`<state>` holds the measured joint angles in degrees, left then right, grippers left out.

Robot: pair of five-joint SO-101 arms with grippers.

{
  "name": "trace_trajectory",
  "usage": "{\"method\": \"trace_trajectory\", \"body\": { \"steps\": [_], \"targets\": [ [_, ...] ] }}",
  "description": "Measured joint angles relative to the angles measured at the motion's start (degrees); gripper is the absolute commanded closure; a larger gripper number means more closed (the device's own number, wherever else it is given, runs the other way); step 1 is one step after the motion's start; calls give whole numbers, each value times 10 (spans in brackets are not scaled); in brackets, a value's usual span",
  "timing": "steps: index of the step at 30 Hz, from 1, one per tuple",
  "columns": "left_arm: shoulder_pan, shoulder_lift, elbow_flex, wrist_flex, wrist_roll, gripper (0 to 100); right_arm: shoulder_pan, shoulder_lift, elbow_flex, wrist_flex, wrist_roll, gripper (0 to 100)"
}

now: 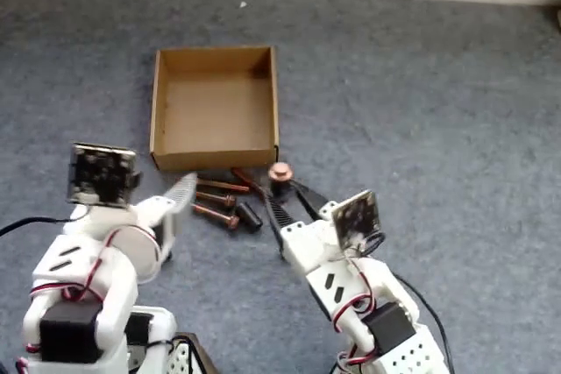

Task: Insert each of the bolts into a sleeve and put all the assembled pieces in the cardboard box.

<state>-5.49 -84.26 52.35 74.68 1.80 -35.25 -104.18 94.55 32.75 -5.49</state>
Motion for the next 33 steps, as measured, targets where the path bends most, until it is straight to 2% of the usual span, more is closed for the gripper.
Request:
{"method": "trace_trajectory", "body": {
  "steps": [3, 5, 11, 17, 22, 33],
  "targets": [
    [-84, -21, 73, 0, 0, 745, 17, 0, 0, 26, -26, 995],
    [-114, -47, 132, -1, 0, 745, 18, 0, 0, 26, -32, 995],
    [-158, -171, 289, -11, 0, 745, 18, 0, -18, 26, -33, 995],
    [-160, -194, 337, -17, 0, 745, 14, 38, -65, 14, -33, 995],
    [-165, -194, 347, -21, 0, 745, 10, 185, -125, -66, -34, 995],
    [-165, -194, 347, -22, 0, 745, 8, 636, -303, -303, -37, 995]
  ]
}}
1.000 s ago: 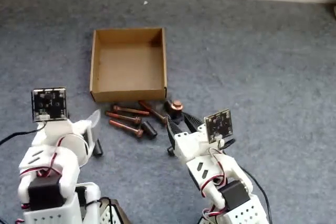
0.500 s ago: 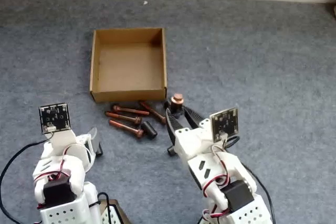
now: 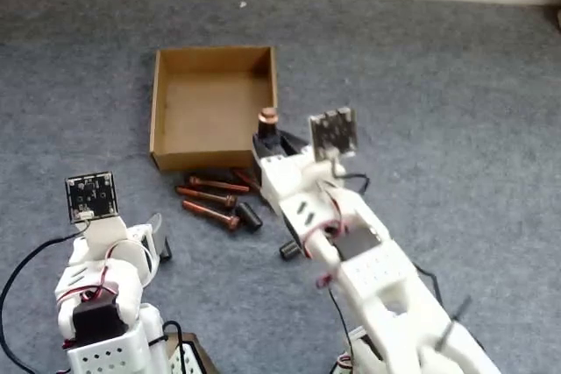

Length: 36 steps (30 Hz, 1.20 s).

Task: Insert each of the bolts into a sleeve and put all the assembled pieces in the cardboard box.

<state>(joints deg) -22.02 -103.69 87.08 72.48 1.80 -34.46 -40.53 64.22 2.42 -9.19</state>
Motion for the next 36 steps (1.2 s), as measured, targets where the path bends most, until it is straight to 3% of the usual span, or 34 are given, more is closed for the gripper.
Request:
{"method": "trace_trajectory", "body": {
  "steps": [9, 14, 18, 24, 28, 36],
  "targets": [
    [0, 0, 0, 0, -2, 745, 0, 235, -55, -194, 0, 992],
    [0, 0, 0, 0, -2, 745, 0, 313, -87, -233, 0, 992],
    [0, 0, 0, 0, -2, 745, 0, 353, -115, -236, 0, 985],
    [0, 0, 0, 0, -2, 745, -2, 375, -132, -236, 0, 803],
    [0, 0, 0, 0, -2, 745, -2, 374, -133, -237, -45, 762],
    [0, 0, 0, 0, -2, 745, -2, 314, -170, -56, -69, 763]
  ]
}}
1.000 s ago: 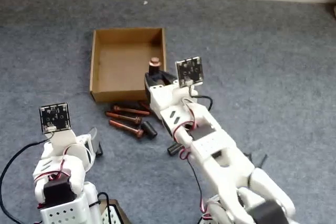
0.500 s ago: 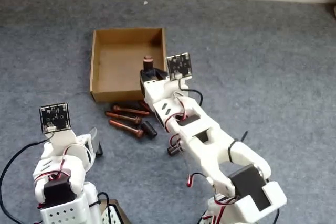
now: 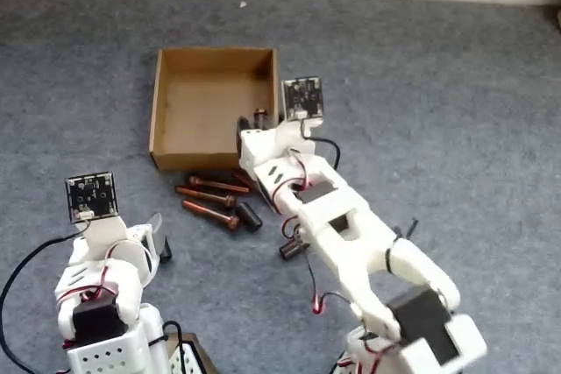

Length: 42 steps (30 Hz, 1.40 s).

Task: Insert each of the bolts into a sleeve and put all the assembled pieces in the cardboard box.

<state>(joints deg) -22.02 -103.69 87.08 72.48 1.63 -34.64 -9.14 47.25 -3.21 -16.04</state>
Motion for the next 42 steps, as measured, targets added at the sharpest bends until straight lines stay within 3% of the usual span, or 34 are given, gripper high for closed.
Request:
{"method": "trace_trajectory", "body": {
  "steps": [7, 15, 31, 42],
  "targets": [
    [0, 0, 0, 0, 0, 745, -5, -129, -2, 245, 0, 763],
    [0, 0, 0, 0, 0, 745, -114, -153, -2, 432, 0, 764],
    [0, 0, 0, 0, 0, 745, -115, -156, -2, 485, 6, 764],
    [0, 0, 0, 0, 0, 745, -102, -156, -13, 486, 169, 824]
  ]
}}
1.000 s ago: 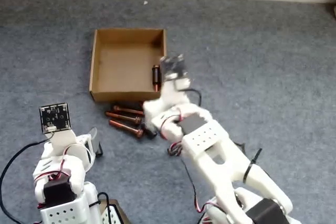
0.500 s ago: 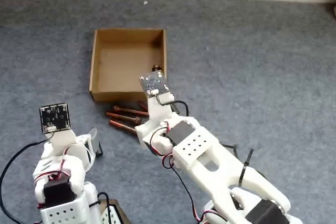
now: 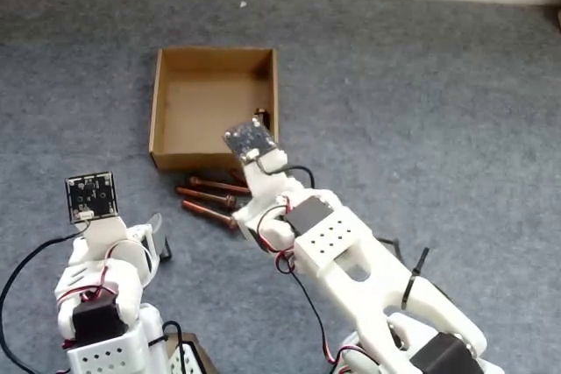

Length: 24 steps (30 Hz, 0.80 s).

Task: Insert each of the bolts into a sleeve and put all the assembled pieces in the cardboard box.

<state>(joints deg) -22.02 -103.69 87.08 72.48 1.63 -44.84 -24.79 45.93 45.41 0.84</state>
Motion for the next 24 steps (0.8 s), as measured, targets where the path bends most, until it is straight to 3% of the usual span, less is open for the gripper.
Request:
{"method": "trace_trajectory", "body": {
  "steps": [6, 16, 24],
  "targets": [
    [0, 0, 0, 0, 0, 745, -25, 62, -65, 23, 43, 824],
    [0, 0, 0, 0, 0, 745, -30, 300, -287, 165, 46, 826],
    [0, 0, 0, 0, 0, 745, -11, 390, -340, 175, 47, 828]
  ]
}}
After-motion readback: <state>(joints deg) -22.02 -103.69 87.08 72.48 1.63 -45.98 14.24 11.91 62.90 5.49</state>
